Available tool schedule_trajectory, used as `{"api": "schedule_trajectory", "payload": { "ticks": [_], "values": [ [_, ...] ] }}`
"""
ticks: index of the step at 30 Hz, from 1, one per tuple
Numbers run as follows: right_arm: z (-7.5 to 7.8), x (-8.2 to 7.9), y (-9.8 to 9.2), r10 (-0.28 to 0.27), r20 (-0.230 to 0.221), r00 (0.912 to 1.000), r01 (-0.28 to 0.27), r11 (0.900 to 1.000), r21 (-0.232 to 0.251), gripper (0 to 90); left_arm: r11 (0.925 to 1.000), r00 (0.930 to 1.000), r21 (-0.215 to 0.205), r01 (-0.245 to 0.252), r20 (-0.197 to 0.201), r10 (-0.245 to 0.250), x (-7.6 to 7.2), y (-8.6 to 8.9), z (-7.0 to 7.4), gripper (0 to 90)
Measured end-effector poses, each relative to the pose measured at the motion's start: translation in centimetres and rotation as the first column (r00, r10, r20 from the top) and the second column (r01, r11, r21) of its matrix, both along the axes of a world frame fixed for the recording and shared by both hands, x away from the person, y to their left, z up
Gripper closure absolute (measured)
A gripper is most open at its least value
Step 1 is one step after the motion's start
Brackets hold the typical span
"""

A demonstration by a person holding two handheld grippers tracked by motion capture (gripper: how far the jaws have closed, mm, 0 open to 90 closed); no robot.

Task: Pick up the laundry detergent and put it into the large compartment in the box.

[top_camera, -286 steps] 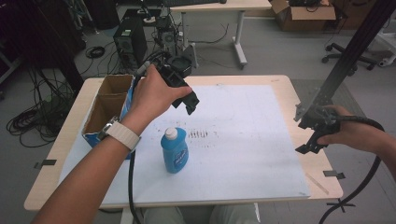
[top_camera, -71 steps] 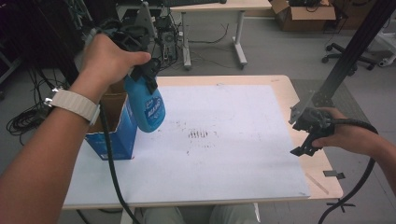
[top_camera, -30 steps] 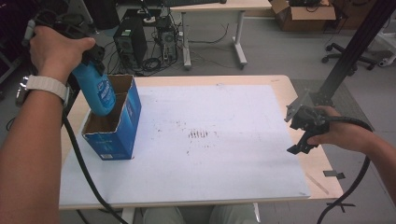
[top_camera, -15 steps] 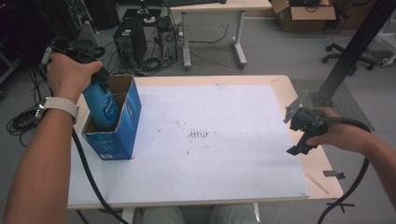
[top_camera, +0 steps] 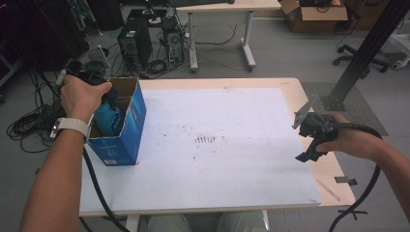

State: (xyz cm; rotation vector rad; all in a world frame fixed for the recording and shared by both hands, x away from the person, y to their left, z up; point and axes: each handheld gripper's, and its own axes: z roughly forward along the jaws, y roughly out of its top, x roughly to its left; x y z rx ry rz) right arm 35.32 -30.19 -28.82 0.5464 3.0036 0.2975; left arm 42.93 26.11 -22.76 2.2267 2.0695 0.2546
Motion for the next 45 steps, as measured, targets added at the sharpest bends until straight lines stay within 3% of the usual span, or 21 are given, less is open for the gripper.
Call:
{"api": "schedule_trajectory", "payload": {
  "ticks": [9,25,45],
  "values": [
    [-0.1,-0.1,-0.2,-0.009,-0.003,1.0,0.009,1.0,-0.002,10.6,1.0,0.9999,-0.005,0.008,-0.012,-0.008,0.2,-0.3,-2.4,37.5],
    [-0.3,0.0,-0.2,-0.008,-0.008,0.9999,0.008,1.0,-0.003,10.5,0.9996,0.9992,-0.009,0.027,-0.028,-0.027,0.4,-0.5,-4.9,37.4],
    [-0.4,0.0,-0.1,-0.008,-0.01,0.9999,0.008,1.0,-0.003,10.5,0.9997,0.9999,-0.02,0.01,-0.005,-0.011,0.4,-0.1,-5.2,37.0]
  ]
}}
